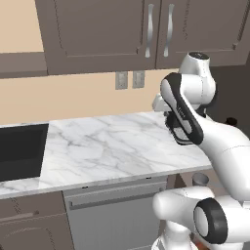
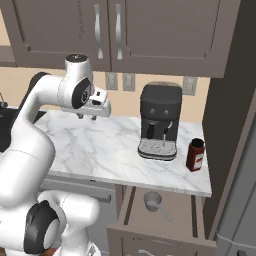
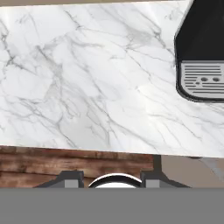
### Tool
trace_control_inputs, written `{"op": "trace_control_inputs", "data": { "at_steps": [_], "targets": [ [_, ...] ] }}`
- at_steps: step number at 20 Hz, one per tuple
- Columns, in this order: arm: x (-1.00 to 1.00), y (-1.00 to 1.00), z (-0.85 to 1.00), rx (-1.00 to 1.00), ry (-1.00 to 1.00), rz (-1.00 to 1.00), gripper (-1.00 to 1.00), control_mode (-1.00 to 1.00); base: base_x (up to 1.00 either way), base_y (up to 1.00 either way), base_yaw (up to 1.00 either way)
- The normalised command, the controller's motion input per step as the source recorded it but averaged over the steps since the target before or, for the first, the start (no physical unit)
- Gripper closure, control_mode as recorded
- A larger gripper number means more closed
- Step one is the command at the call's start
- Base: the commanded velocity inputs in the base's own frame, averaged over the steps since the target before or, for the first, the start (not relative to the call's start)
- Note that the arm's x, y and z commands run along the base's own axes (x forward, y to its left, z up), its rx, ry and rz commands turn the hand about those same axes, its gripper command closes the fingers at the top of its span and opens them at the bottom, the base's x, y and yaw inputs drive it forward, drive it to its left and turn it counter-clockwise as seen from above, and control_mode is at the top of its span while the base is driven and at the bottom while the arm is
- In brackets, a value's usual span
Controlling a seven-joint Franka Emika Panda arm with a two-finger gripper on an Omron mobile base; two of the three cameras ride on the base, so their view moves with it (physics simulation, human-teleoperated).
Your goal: Pick the measuring cup from the drawer and place it on the counter.
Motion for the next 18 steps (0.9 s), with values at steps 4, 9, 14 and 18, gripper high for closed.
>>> {"op": "trace_control_inputs", "data": {
  "at_steps": [4, 9, 14, 18],
  "targets": [
    [-0.44, -0.3, 0.0, 0.01, 0.0, -0.05, -1.0, -1.0, 0.0, 0.0, 0.0],
    [-0.95, -0.84, -0.13, 0.07, -0.02, -0.11, -1.0, -1.0, 0.0, 0.0, 0.0],
    [-1.0, -0.97, -0.5, 0.09, 0.0, -0.08, -1.0, -1.0, 0.0, 0.0, 0.0],
    [-0.83, -1.0, -0.63, 0.13, 0.13, -0.09, -1.0, -1.0, 0.0, 0.0, 0.0]
  ]
}}
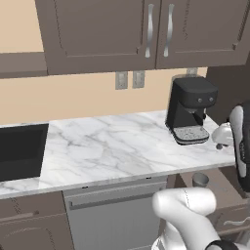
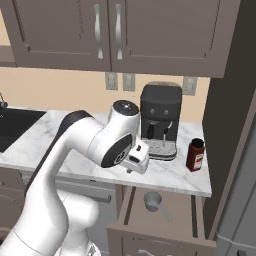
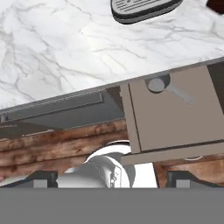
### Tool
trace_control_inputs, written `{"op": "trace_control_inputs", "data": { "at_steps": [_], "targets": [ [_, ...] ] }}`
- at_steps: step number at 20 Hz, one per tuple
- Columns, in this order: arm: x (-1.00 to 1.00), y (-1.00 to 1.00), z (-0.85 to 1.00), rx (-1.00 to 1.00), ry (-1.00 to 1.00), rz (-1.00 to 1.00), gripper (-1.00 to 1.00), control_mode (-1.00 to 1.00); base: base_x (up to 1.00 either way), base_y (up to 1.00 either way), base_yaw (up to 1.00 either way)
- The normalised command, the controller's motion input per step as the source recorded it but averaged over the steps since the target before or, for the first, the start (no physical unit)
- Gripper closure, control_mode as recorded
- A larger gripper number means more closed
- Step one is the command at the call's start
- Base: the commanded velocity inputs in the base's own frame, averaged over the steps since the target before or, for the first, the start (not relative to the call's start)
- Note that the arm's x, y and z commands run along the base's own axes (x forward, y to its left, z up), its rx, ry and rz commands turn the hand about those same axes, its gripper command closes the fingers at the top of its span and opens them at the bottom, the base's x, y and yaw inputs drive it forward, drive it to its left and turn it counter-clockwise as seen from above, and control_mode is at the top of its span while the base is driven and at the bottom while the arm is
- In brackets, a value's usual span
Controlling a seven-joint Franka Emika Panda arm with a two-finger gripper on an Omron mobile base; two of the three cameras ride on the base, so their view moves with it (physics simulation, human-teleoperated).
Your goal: Pick the measuring cup from the drawer and place it on the counter.
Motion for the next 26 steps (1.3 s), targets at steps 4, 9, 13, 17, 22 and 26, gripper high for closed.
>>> {"op": "trace_control_inputs", "data": {
  "at_steps": [4, 9, 13, 17, 22, 26],
  "targets": [
    [-0.37, -1.0, -0.8, 0.16, 0.24, -0.05, -1.0, -1.0, 0.0, 0.0, 0.0],
    [-0.02, -1.0, -0.97, 0.15, 0.25, 0.0, -1.0, -1.0, 0.0, 0.0, 0.0],
    [0.13, -0.94, -0.81, 0.12, 0.2, 0.01, -1.0, -1.0, 0.0, 0.0, 0.0],
    [0.42, -0.41, -0.61, 0.02, 0.14, 0.09, -1.0, -1.0, 0.0, 0.0, 0.0],
    [0.67, -0.02, -0.58, 0.0, 0.07, 0.16, -1.0, -1.0, 0.0, 0.0, 0.0],
    [0.62, -0.01, -0.74, 0.0, 0.04, 0.16, -1.0, -1.0, 0.0, 0.0, 0.0]
  ]
}}
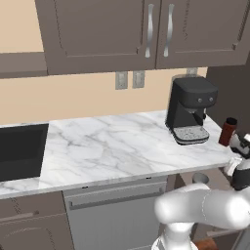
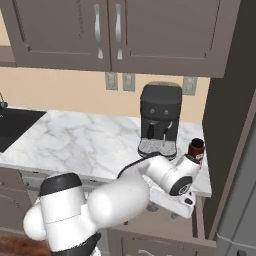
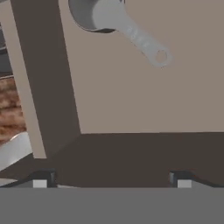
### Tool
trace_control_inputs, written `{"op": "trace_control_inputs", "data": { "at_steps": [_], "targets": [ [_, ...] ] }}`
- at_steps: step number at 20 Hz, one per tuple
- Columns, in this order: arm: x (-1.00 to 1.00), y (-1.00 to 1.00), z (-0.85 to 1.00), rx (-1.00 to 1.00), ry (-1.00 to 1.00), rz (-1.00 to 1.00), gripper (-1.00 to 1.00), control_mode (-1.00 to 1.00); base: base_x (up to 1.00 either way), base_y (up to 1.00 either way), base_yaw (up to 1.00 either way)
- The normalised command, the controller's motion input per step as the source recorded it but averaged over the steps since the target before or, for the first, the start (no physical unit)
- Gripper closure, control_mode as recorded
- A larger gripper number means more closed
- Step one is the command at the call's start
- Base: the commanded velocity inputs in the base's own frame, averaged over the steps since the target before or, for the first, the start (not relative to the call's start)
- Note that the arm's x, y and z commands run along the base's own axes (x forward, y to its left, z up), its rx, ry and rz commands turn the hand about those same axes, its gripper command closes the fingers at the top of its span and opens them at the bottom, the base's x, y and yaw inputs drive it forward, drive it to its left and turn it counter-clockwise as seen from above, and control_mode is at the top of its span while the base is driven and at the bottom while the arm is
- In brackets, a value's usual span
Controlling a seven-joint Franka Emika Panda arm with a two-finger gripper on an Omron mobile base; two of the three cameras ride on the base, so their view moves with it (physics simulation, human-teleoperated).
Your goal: Pick the measuring cup from the drawer and place it on the counter.
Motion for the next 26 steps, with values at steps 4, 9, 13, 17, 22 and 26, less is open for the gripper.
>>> {"op": "trace_control_inputs", "data": {
  "at_steps": [4, 9, 13, 17, 22, 26],
  "targets": [
    [0.17, -0.06, -0.77, 0.0, 0.08, 0.12, -1.0, -1.0, 0.0, 0.0, 0.0],
    [0.0, 0.0, -0.84, 0.0, 0.11, 0.1, -1.0, -1.0, 0.0, 0.0, 0.0],
    [-0.04, 0.0, -0.81, 0.0, 0.03, 0.1, -1.0, -1.0, 0.0, 0.0, 0.0],
    [-0.81, 0.03, -0.53, 0.01, 0.13, 0.13, -1.0, -1.0, 0.0, 0.0, 0.0],
    [-1.0, 0.15, -0.13, 0.04, 0.2, 0.16, -1.0, -1.0, 0.0, 0.0, 0.0],
    [-1.0, 0.22, 0.4, 0.05, 0.17, 0.21, -1.0, -1.0, 0.0, 0.0, 0.0]
  ]
}}
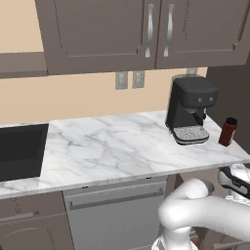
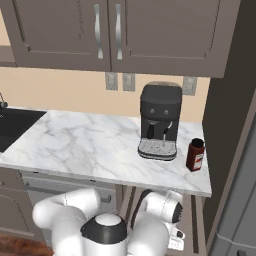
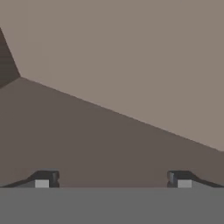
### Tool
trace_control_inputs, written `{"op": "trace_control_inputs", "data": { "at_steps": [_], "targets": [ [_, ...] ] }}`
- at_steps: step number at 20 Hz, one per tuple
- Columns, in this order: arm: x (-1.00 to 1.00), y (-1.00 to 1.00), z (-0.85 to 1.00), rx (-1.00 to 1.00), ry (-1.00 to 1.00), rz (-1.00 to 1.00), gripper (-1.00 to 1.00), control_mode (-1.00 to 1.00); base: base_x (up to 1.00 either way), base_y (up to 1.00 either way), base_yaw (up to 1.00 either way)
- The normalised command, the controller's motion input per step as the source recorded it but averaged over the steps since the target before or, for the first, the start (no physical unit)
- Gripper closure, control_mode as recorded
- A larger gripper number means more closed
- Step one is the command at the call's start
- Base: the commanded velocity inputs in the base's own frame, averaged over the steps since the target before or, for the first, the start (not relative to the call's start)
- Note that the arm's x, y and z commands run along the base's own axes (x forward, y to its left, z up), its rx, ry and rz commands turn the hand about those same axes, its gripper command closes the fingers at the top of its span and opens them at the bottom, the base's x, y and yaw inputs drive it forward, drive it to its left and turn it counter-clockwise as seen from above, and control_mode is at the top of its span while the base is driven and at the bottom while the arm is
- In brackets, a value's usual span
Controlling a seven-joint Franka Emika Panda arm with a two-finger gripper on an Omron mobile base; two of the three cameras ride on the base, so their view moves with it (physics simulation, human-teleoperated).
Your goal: Pick the measuring cup from the drawer and place it on the counter.
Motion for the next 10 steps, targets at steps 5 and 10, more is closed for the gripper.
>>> {"op": "trace_control_inputs", "data": {
  "at_steps": [5, 10],
  "targets": [
    [-1.0, 0.03, 0.87, 0.01, 0.17, 0.19, -1.0, -1.0, 0.0, 0.0, 0.0],
    [-0.5, -0.11, 1.0, 0.0, -0.01, 0.14, -1.0, -1.0, 0.0, 0.0, 0.0]
  ]
}}
